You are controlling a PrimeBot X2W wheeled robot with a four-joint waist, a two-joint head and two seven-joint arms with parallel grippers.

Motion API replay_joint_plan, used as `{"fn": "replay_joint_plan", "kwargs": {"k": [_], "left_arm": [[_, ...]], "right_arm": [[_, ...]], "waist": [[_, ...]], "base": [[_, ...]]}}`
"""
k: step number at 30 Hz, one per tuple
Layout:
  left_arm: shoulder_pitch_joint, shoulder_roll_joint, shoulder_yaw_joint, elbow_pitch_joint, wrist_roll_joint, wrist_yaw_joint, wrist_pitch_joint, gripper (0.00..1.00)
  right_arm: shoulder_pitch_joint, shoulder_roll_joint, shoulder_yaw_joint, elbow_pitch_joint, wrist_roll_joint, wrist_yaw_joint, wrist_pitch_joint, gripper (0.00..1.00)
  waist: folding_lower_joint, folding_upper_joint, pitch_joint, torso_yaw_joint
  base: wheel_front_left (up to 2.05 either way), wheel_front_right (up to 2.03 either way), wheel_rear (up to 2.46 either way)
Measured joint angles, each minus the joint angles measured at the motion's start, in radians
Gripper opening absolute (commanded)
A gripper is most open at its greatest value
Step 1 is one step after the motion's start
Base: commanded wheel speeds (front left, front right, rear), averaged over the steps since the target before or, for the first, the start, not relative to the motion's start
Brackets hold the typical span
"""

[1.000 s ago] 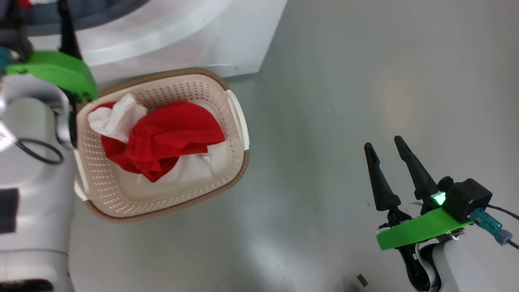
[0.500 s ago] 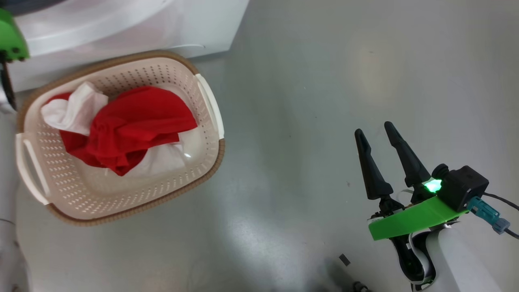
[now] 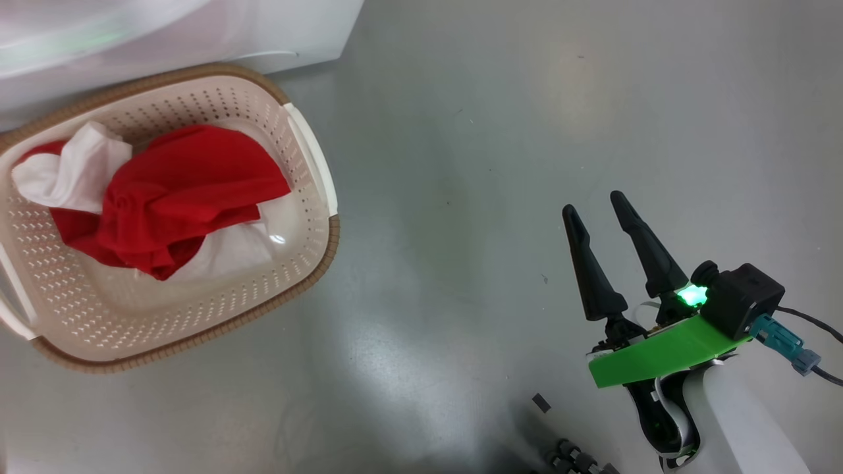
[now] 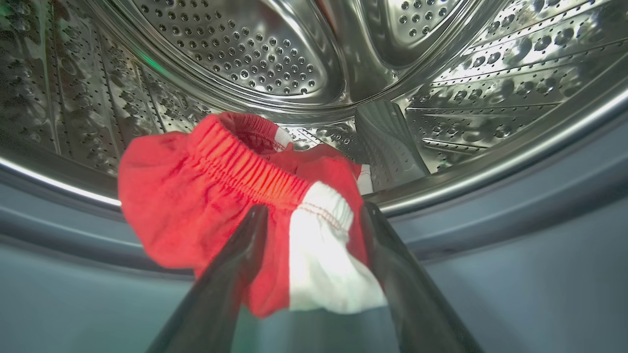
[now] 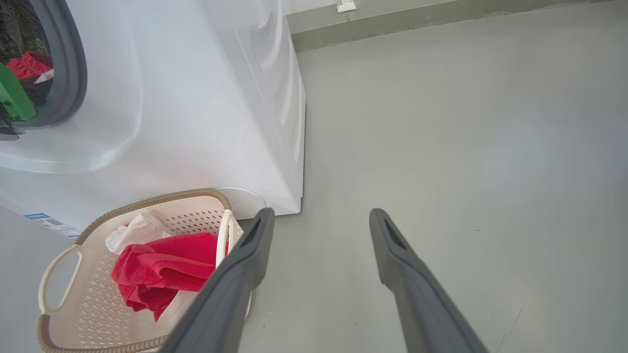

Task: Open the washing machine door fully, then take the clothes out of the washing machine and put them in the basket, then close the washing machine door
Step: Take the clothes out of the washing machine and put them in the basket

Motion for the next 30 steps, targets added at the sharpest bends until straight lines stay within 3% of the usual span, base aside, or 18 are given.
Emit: {"fn": "replay_joint_plan", "kwargs": {"k": [6, 8, 11, 18, 21, 30], "left_arm": [[-0.019, 0.021, -0.021, 0.016, 0.006, 0.001, 0.000, 1.00], [-0.022, 0.022, -0.025, 0.017, 0.007, 0.001, 0.000, 0.65], [-0.025, 0.018, -0.032, 0.017, 0.007, 0.001, 0.000, 0.39], [-0.025, 0.018, -0.042, 0.014, 0.005, 0.007, -0.001, 0.21], [-0.022, 0.021, -0.043, -0.004, -0.002, 0.013, -0.001, 0.00], [0.037, 0.011, -0.028, -0.129, -0.059, 0.013, -0.001, 0.00]], "right_arm": [[-0.001, 0.001, 0.007, -0.003, 0.015, 0.000, 0.000, 1.00], [-0.001, 0.001, 0.007, -0.004, 0.027, 0.000, 0.000, 1.00], [-0.001, 0.001, 0.007, -0.004, 0.027, 0.000, 0.000, 1.00], [-0.008, 0.001, 0.007, -0.005, 0.027, 0.000, 0.000, 1.00], [-0.017, 0.001, 0.004, -0.008, 0.027, 0.000, 0.000, 1.00], [-0.017, 0.001, -0.005, -0.007, 0.024, 0.000, 0.000, 1.00]], "waist": [[0.0000, 0.0001, 0.007, -0.013], [0.0000, 0.0001, 0.010, -0.015], [0.0000, 0.0000, 0.012, -0.015], [0.0000, 0.0000, 0.012, -0.013], [0.0000, 0.0000, 0.010, -0.010], [0.0000, 0.0001, -0.003, 0.012]], "base": [[0.00, 0.00, 0.00], [0.00, 0.00, 0.00], [0.00, 0.00, 0.00], [0.00, 0.00, 0.00], [0.00, 0.00, 0.00], [0.00, 0.00, 0.00]]}}
